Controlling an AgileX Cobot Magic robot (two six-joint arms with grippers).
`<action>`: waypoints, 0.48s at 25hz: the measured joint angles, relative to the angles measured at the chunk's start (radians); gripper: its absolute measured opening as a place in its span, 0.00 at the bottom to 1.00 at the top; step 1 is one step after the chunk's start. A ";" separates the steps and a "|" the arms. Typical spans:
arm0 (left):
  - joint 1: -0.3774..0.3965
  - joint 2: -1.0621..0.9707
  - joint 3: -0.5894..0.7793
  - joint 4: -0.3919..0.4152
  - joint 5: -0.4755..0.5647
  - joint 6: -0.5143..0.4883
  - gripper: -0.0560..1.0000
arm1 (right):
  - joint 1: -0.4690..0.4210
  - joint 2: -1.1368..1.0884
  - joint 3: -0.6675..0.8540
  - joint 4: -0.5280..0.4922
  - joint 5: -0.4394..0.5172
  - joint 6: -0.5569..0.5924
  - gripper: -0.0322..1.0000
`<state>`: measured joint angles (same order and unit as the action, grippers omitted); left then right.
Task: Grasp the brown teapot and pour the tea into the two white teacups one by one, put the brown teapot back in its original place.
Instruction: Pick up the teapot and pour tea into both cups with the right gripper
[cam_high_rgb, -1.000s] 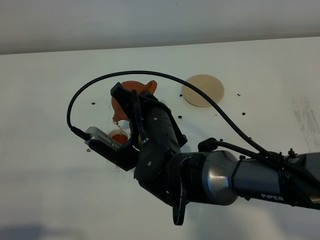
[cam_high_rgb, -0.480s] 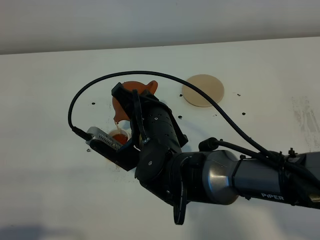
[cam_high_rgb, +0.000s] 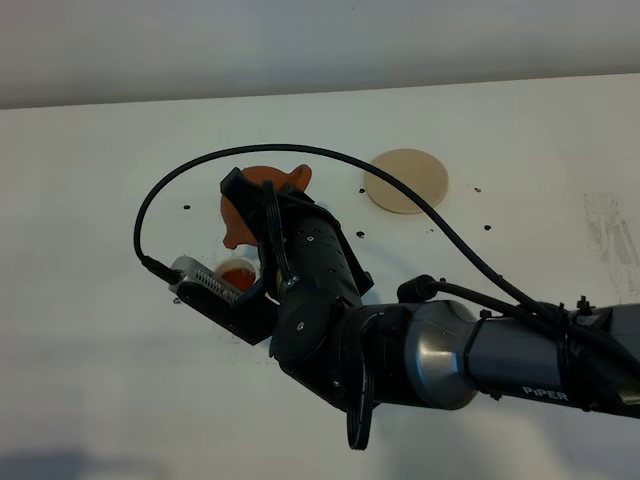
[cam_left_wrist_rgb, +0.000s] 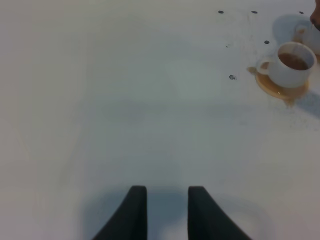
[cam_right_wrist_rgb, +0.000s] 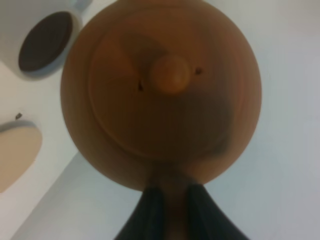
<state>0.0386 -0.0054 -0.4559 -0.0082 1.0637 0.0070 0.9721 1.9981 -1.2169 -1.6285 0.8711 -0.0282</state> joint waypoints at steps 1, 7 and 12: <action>0.000 0.000 0.000 0.000 0.000 0.000 0.26 | 0.000 0.000 0.000 0.000 -0.001 0.000 0.12; 0.000 0.000 0.000 0.000 0.000 0.000 0.26 | 0.004 0.008 0.000 0.003 -0.003 0.000 0.12; 0.000 0.000 0.000 0.000 0.000 0.000 0.26 | 0.008 0.026 0.000 0.020 -0.008 0.000 0.12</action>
<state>0.0386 -0.0054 -0.4559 -0.0082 1.0637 0.0070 0.9801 2.0240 -1.2169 -1.6086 0.8627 -0.0282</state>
